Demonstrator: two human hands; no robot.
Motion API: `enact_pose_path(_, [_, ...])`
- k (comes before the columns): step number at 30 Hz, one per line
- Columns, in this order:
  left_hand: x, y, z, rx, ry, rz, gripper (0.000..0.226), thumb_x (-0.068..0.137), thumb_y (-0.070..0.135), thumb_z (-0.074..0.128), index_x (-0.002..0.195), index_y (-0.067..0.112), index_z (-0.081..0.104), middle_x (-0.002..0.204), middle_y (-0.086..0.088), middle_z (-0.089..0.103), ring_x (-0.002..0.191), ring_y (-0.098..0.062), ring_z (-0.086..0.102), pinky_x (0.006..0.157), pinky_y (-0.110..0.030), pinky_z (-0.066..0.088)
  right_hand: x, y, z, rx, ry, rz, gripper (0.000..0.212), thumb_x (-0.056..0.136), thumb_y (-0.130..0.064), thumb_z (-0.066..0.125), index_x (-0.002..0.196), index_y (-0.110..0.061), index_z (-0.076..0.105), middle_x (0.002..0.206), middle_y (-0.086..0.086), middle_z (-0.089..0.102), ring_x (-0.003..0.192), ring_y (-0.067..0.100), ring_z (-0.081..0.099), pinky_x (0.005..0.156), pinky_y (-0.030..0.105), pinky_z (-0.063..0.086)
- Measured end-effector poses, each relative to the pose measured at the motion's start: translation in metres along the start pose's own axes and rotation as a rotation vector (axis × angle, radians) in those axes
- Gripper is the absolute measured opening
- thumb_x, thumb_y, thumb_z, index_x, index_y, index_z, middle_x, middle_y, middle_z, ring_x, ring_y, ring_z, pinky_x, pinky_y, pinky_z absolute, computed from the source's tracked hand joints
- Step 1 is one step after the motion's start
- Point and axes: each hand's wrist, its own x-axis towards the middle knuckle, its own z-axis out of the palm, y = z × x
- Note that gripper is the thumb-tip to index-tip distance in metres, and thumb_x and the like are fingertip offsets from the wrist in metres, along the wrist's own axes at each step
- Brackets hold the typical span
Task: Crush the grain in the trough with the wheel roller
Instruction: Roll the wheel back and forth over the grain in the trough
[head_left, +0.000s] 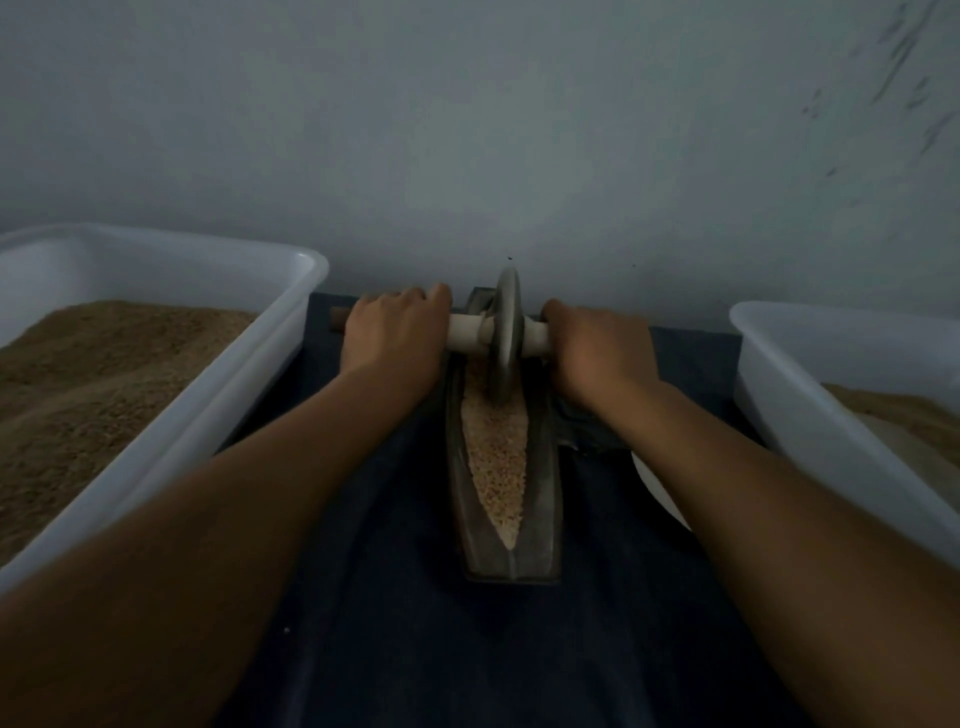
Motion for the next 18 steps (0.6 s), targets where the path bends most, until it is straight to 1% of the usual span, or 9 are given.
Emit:
enact_pose_path(3, [-0.018,0.002,-0.002,0.010,0.072,0.013,0.028,0.082,0.026,0.070,0.101,0.020,0.050,0.096,-0.004,0.066,0.084,-0.024,0.063,0.069,-0.035,0.037,-0.018,-0.004,-0.005,-0.001,0.031,-0.016,0.013,0.086,-0.025,0.063,0.097,-0.020,0.057,0.088,0.003,0.065,0.082,0.029,0.062,0.059,0.031,0.024])
enact_pose_path(5, [-0.036,0.003,-0.006,0.023,0.111,0.035,0.028,0.079,0.027,0.072,0.090,0.022,0.046,0.088,-0.003,0.065,0.078,-0.023,0.062,0.066,-0.033,0.032,-0.034,-0.008,-0.012,0.000,0.043,-0.024,0.013,0.083,-0.022,0.065,0.091,-0.020,0.055,0.083,0.004,0.063,0.078,0.029,0.059,0.062,0.032,0.021])
enact_pose_path(7, [-0.055,0.004,-0.011,0.011,0.131,0.048,0.028,0.076,0.025,0.073,0.087,0.022,0.047,0.082,-0.002,0.064,0.073,-0.022,0.061,0.065,-0.033,0.033,-0.052,-0.013,-0.020,-0.019,0.062,-0.038,0.013,0.081,-0.018,0.065,0.090,-0.019,0.055,0.081,0.003,0.059,0.075,0.028,0.055,0.064,0.033,0.020])
enact_pose_path(9, [-0.072,0.005,-0.017,-0.006,0.132,0.054,0.029,0.073,0.023,0.077,0.088,0.022,0.051,0.081,-0.001,0.063,0.072,-0.021,0.060,0.067,-0.034,0.039,-0.070,-0.018,-0.028,-0.002,0.092,-0.058,0.014,0.084,-0.014,0.064,0.097,-0.016,0.059,0.084,0.004,0.059,0.078,0.027,0.054,0.068,0.035,0.027])
enact_pose_path(12, [-0.092,0.006,-0.032,-0.054,0.132,0.067,0.035,0.066,0.023,0.083,0.089,0.021,0.057,0.080,0.000,0.063,0.070,-0.021,0.060,0.068,-0.034,0.044,-0.096,-0.026,-0.043,-0.007,0.083,-0.078,0.028,0.086,-0.015,0.064,0.114,-0.011,0.061,0.098,0.010,0.063,0.090,0.030,0.059,0.082,0.043,0.043])
enact_pose_path(13, [-0.098,0.006,-0.038,-0.073,0.132,0.073,0.035,0.066,0.023,0.083,0.090,0.021,0.058,0.080,0.001,0.064,0.071,-0.020,0.060,0.069,-0.034,0.045,-0.104,-0.028,-0.048,-0.022,0.064,-0.080,0.035,0.086,-0.017,0.065,0.120,-0.010,0.060,0.105,0.012,0.064,0.096,0.032,0.061,0.087,0.046,0.045])
enact_pose_path(15, [-0.108,0.006,-0.049,-0.105,0.147,0.098,0.033,0.067,0.022,0.082,0.091,0.021,0.060,0.081,0.002,0.064,0.072,-0.019,0.060,0.071,-0.035,0.047,-0.120,-0.030,-0.057,-0.037,0.046,-0.077,0.048,0.083,-0.019,0.070,0.127,-0.007,0.057,0.113,0.016,0.064,0.102,0.035,0.061,0.091,0.049,0.047])
enact_pose_path(18, [-0.116,0.009,-0.061,-0.119,0.193,0.133,0.029,0.068,0.019,0.078,0.092,0.018,0.062,0.083,0.000,0.065,0.074,-0.022,0.062,0.075,-0.037,0.048,-0.133,-0.029,-0.061,-0.020,0.041,-0.076,0.054,0.080,-0.021,0.075,0.128,-0.006,0.056,0.113,0.016,0.063,0.101,0.035,0.061,0.089,0.049,0.048])
